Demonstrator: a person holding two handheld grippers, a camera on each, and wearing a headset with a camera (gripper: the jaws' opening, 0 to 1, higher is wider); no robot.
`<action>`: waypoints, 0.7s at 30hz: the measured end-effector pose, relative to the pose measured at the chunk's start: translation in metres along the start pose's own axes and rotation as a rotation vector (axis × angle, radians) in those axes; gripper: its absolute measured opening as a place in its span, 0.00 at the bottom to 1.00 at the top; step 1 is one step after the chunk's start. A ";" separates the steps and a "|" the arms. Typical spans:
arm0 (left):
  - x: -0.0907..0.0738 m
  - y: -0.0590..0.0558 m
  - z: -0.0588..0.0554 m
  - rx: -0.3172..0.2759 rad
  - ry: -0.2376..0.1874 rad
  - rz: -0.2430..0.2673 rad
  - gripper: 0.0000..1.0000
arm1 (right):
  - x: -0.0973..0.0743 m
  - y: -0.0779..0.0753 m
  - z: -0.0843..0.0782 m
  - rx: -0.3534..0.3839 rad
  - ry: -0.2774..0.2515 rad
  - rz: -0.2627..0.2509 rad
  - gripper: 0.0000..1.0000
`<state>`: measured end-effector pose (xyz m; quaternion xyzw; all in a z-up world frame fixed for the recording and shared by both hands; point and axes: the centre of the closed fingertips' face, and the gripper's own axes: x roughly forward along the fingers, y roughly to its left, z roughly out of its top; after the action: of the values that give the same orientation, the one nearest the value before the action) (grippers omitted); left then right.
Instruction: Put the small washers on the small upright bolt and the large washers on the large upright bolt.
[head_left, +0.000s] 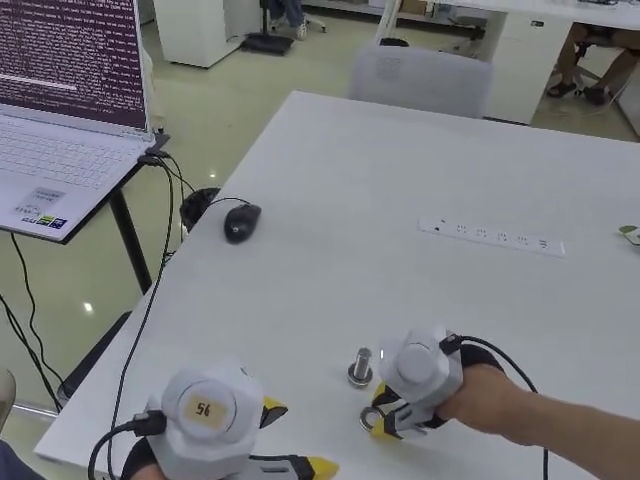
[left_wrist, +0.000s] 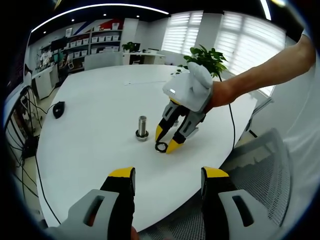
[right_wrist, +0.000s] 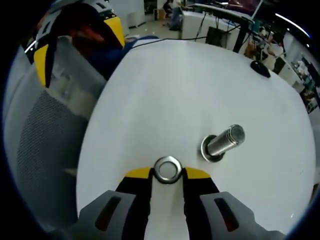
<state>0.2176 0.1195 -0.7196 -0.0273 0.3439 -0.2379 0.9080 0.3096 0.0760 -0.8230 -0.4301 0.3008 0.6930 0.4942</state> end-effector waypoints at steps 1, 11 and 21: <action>0.000 0.000 0.000 0.000 0.000 -0.001 0.52 | 0.000 0.000 0.000 0.010 -0.003 -0.003 0.25; 0.000 0.001 -0.003 -0.004 0.004 0.004 0.52 | -0.003 0.010 -0.006 0.109 0.015 -0.041 0.25; 0.001 0.000 -0.004 0.002 0.011 -0.004 0.52 | -0.004 0.020 -0.008 -0.086 0.038 0.061 0.27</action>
<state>0.2157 0.1195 -0.7227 -0.0258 0.3485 -0.2400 0.9057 0.2941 0.0612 -0.8234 -0.4549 0.2930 0.7118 0.4479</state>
